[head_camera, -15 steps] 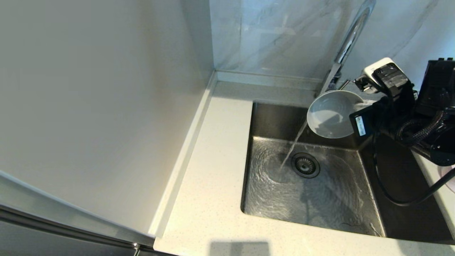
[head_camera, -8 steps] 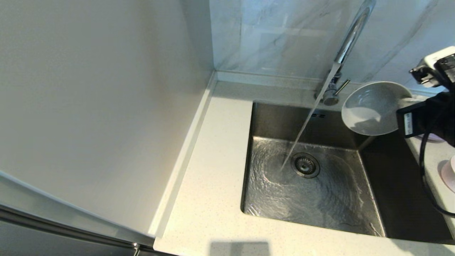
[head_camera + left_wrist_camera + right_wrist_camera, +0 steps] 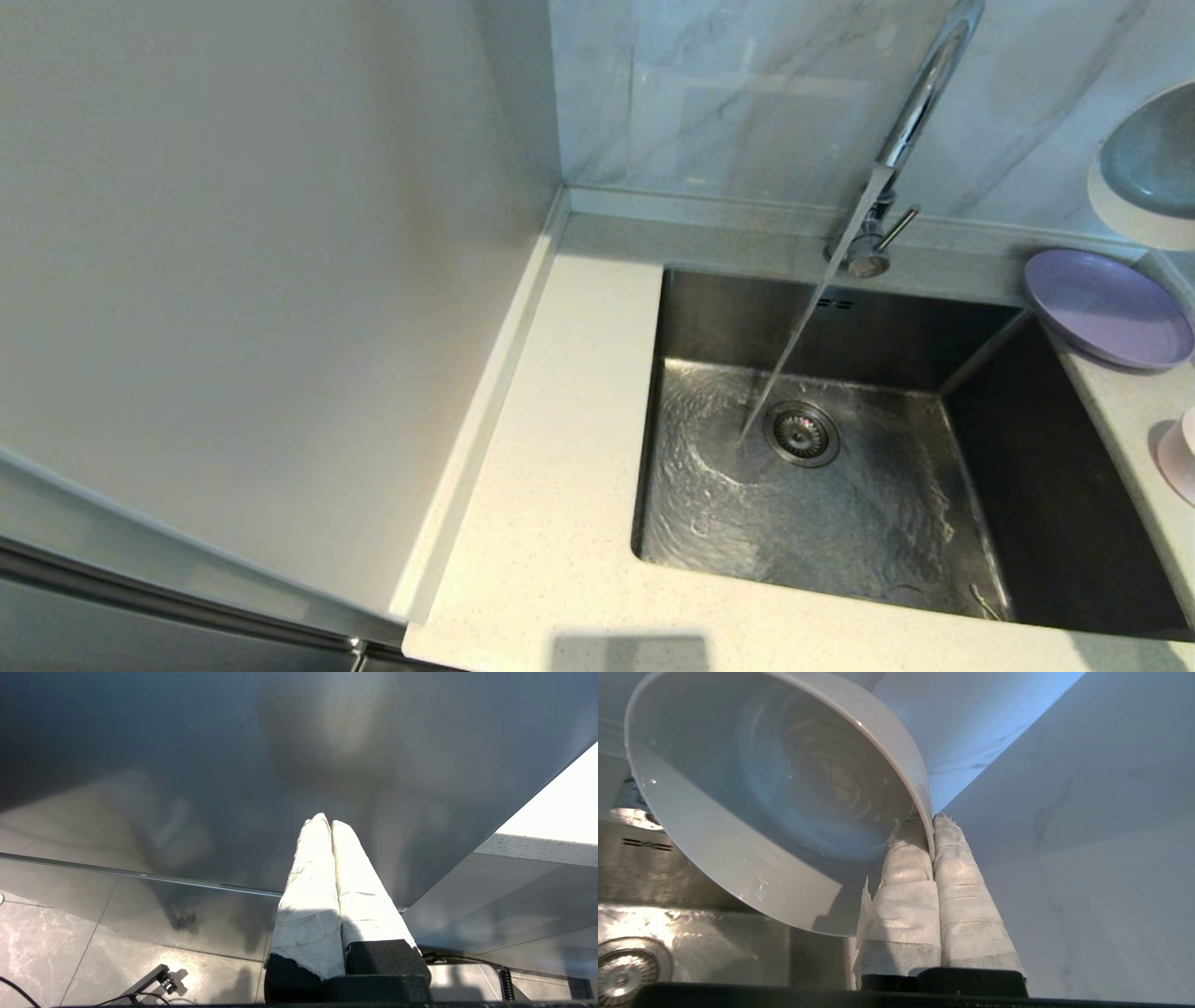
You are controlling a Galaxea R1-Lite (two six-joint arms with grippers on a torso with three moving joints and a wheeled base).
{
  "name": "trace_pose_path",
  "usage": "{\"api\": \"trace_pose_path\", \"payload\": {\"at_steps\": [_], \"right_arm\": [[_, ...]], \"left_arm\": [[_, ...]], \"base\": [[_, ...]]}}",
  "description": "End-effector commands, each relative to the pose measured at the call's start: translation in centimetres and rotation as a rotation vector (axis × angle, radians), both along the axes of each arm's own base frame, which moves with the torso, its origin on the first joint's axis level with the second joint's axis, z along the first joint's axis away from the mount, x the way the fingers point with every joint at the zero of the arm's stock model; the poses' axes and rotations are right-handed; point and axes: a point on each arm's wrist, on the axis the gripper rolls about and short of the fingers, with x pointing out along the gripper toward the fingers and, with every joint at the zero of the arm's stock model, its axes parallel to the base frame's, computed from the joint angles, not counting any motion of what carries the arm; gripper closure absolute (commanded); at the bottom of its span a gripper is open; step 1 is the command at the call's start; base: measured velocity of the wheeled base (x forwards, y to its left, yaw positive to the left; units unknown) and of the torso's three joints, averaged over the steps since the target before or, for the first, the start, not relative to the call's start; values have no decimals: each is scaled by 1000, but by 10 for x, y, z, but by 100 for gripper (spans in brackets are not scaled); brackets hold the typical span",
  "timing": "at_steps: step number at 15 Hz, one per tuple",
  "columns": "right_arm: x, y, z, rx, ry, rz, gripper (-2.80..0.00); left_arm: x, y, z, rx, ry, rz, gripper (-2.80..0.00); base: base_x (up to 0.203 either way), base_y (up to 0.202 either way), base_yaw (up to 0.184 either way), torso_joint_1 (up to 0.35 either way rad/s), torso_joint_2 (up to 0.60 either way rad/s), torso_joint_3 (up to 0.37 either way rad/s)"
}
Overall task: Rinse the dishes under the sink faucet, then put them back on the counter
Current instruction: Place the bowl on the table
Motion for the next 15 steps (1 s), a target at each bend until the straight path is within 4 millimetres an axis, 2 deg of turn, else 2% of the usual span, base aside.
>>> {"api": "trace_pose_path", "payload": {"at_steps": [1,4,6,9,12,15], "right_arm": [[3,-4,-11,-20,-25,-31,0],[-2,-17,-12,-31,53,-93,0],[-21,-25,-19,5,202,-120,0],[-57,-36,-44,211,481,-152,0],[-98,-35,-53,539,674,-61,0],[-113,-39,-70,777,759,-136,0]], "left_arm": [[0,0,0,0,0,0,0],[0,0,0,0,0,0,0],[0,0,0,0,0,0,0],[0,0,0,0,0,0,0],[0,0,0,0,0,-1,0],[0,0,0,0,0,0,0]], "base": [[0,0,0,0,0,0],[0,0,0,0,0,0],[0,0,0,0,0,0],[0,0,0,0,0,0],[0,0,0,0,0,0],[0,0,0,0,0,0]]}}
